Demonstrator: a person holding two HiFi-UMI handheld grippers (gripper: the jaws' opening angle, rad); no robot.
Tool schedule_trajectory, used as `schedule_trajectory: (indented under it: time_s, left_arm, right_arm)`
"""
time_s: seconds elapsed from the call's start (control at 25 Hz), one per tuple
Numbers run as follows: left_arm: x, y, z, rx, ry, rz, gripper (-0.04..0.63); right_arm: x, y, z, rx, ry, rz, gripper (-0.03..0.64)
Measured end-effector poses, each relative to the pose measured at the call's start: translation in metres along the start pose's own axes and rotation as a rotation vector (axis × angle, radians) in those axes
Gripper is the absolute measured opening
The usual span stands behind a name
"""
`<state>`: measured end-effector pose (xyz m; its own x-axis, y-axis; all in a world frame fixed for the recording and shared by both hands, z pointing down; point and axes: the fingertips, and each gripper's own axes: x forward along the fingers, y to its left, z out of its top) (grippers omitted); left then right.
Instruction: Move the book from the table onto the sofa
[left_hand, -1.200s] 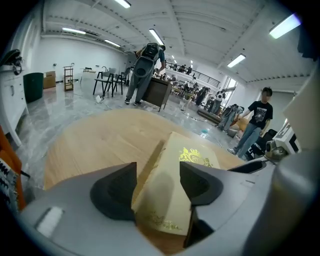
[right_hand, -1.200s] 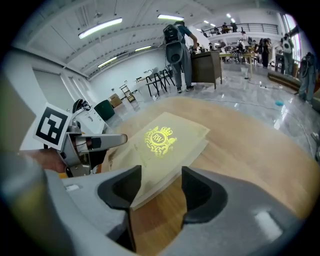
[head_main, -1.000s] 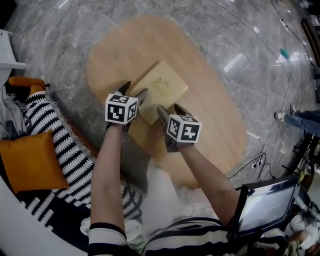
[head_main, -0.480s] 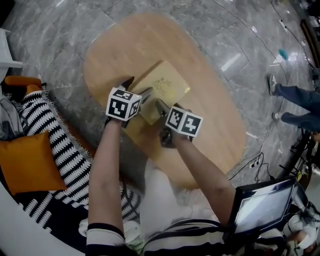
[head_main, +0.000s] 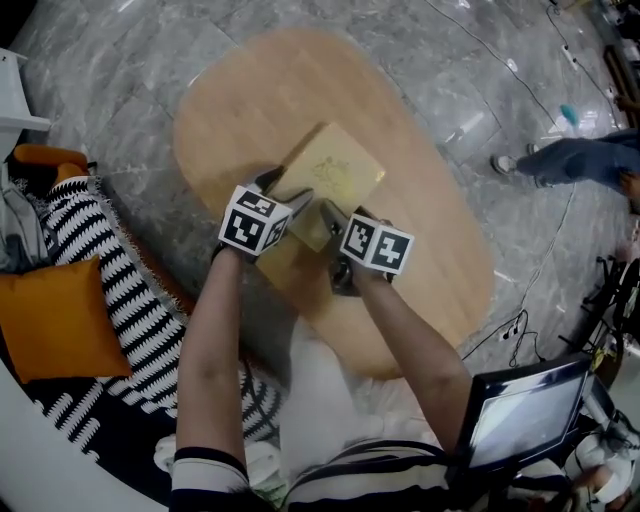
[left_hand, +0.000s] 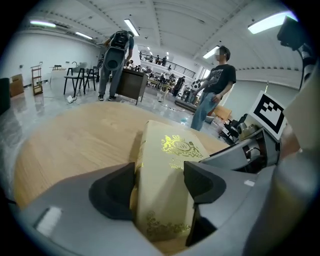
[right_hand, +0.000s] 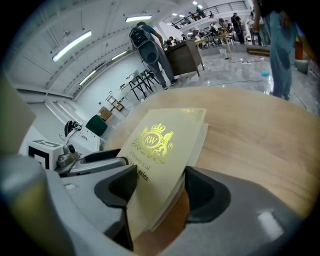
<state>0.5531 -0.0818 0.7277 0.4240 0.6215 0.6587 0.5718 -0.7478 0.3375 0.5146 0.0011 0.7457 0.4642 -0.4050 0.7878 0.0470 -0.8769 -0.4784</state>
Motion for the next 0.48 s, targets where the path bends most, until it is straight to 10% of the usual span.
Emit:
schedule_trajectory:
  time_s: [0.48]
  left_arm:
    - [-0.009, -0.015, -0.018, -0.201, -0.015, 0.091, 0.277]
  right_arm:
    - [-0.017, -0.011, -0.005, -0.057, -0.019, 0.021, 0.232]
